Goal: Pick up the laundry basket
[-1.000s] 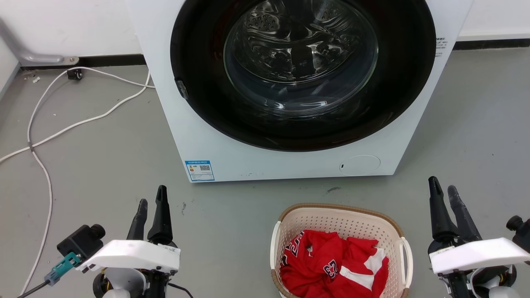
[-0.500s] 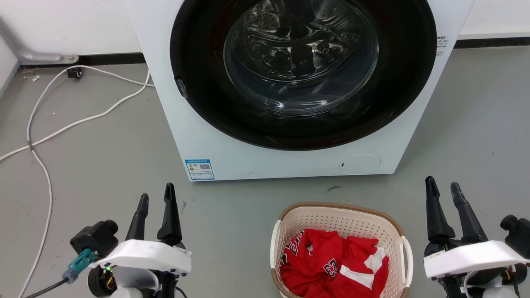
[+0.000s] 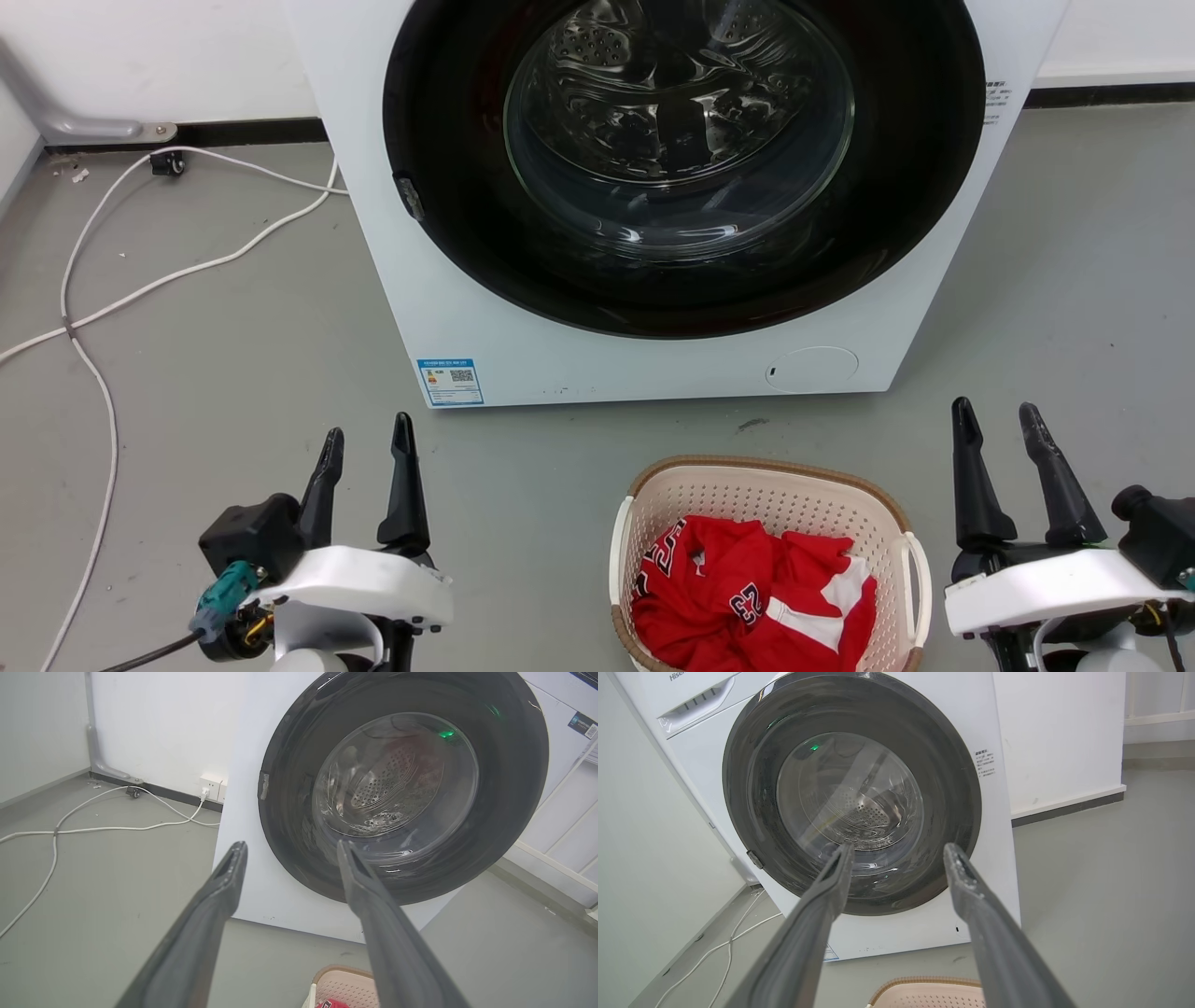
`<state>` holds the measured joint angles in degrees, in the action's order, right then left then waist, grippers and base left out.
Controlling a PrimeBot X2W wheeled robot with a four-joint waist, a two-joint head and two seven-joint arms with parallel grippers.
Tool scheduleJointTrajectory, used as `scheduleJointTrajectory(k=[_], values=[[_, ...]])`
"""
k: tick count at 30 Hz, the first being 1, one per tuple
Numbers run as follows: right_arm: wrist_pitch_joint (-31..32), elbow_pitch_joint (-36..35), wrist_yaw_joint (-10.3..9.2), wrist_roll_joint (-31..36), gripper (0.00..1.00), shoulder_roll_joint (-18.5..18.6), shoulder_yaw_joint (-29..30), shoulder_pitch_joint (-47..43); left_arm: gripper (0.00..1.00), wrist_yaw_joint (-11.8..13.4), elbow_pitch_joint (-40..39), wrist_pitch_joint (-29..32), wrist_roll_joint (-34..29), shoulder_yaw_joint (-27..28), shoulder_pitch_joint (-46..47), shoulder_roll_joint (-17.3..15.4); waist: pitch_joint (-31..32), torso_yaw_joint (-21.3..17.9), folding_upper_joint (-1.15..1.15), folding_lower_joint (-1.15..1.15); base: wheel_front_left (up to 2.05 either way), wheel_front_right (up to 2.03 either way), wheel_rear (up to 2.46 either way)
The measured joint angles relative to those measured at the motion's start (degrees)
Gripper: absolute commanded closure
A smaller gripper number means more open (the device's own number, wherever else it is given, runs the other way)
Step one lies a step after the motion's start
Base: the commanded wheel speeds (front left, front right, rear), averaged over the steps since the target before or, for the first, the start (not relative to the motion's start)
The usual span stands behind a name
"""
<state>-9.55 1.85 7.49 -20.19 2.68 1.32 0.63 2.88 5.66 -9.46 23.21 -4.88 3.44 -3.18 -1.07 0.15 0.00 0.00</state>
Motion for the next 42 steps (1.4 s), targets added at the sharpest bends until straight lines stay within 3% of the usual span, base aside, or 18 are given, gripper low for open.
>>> scheduleJointTrajectory(k=[15,42], values=[[-1.87,-0.78,0.01,7.93,0.00,0.02,-0.29,-0.68,0.00,1.66,0.07,-1.92,-7.61,-1.80,-0.07,-0.31,-0.19,0.04,0.00,0.00,0.00,0.00,0.00],[-4.89,-1.19,0.01,14.78,0.00,0.07,0.02,-1.74,0.00,0.14,0.67,-4.92,-16.99,-1.07,-1.30,0.19,0.10,0.16,0.00,0.00,0.00,0.00,0.00]])
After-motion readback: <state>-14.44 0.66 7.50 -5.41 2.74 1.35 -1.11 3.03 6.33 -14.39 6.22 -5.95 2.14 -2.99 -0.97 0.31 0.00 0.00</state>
